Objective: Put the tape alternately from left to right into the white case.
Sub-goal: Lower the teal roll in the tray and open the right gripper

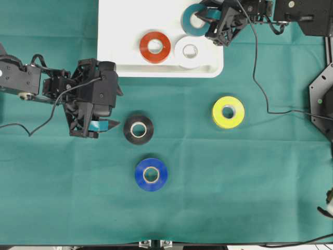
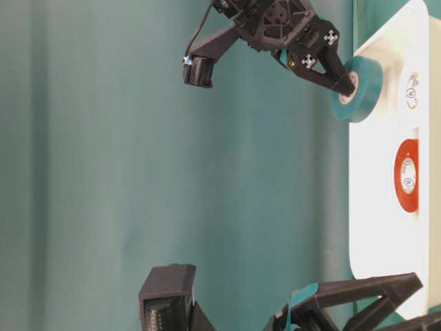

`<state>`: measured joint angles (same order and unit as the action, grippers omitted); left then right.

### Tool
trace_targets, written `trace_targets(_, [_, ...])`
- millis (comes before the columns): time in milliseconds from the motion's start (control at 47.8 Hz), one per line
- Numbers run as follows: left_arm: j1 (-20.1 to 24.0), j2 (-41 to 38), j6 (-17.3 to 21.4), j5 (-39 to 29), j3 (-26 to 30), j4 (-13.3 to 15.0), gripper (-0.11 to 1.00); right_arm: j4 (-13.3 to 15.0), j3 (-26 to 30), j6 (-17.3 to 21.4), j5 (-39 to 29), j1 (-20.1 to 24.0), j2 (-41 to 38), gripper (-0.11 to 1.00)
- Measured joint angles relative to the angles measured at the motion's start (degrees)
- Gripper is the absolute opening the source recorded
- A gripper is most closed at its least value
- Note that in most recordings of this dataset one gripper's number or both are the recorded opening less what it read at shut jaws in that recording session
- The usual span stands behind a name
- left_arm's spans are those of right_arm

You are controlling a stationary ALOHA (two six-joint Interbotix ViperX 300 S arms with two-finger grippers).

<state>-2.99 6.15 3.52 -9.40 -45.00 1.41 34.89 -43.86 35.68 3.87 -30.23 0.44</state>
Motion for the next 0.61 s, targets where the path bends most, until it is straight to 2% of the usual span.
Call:
trace_targets(355, [0.1, 0.0, 0.2, 0.1, 0.0, 0.1, 0.69, 0.0, 2.6, -0.4, 0.8, -0.8, -4.0, 0.26])
trace_targets(606, [0.0, 0.0, 0.2, 0.0, -0.1, 0.1, 0.69, 0.0, 3.2, -0.2, -2.0, -0.9, -5.2, 0.27])
